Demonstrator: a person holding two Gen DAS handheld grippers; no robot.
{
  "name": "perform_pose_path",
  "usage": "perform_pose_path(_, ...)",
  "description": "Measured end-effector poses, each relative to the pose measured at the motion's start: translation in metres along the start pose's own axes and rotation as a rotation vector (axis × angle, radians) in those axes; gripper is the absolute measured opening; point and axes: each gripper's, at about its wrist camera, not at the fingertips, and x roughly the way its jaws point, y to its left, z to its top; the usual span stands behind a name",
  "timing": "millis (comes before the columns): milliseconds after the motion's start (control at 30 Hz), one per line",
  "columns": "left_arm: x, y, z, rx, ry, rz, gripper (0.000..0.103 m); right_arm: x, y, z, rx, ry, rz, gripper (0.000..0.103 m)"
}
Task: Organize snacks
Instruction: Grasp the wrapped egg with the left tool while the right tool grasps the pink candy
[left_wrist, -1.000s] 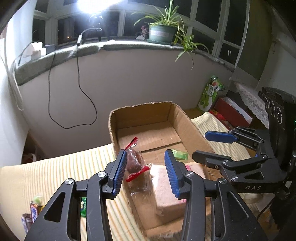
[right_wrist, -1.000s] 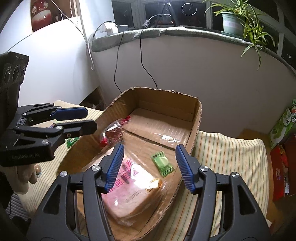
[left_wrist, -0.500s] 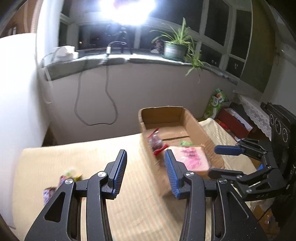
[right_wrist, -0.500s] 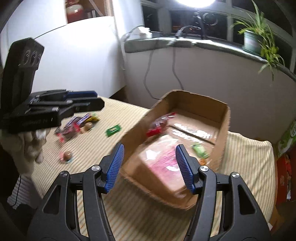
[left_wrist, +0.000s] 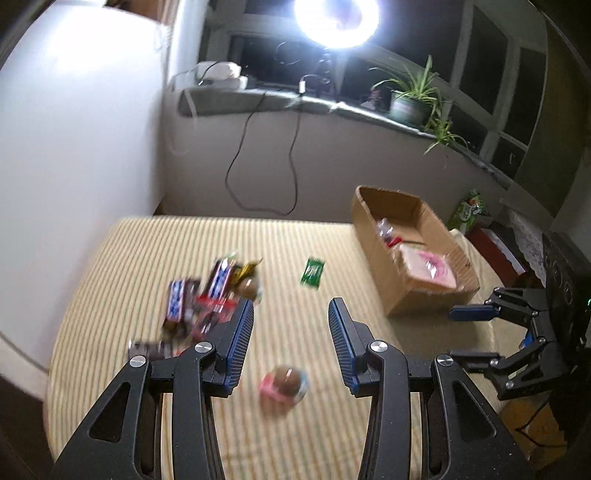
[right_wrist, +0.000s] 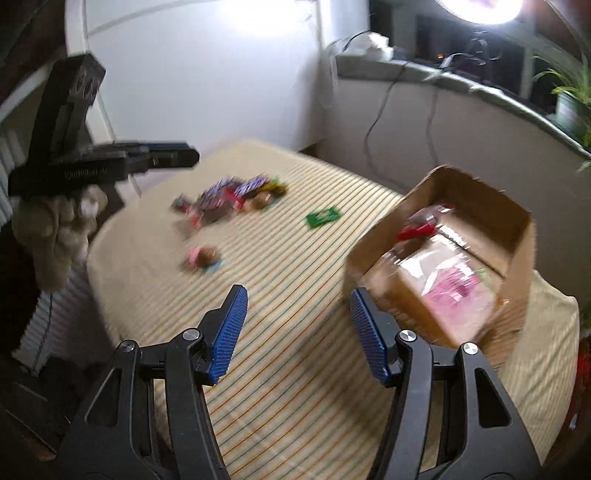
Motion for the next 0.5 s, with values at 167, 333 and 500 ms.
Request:
perform_pose_path(167, 0.006, 0.007, -0.026, -0.033, 0.051, 0.002, 0.041, 0.018, 0.028, -0.013, -0.08, 0.071, 0.069, 0.061)
perform_pose_path(333, 0.016, 0.009, -0.045, -0.052, 0.096, -0.009, 0.041, 0.031, 0.062, -0.024, -0.219, 0.135, 0.124, 0.059)
perform_pose_path(500, 0.025, 0.006, -0.055, -0.047, 0.128, -0.02, 0.041, 0.043, 0.093, -0.037, -0.35, 0.199, 0.148, 0.052)
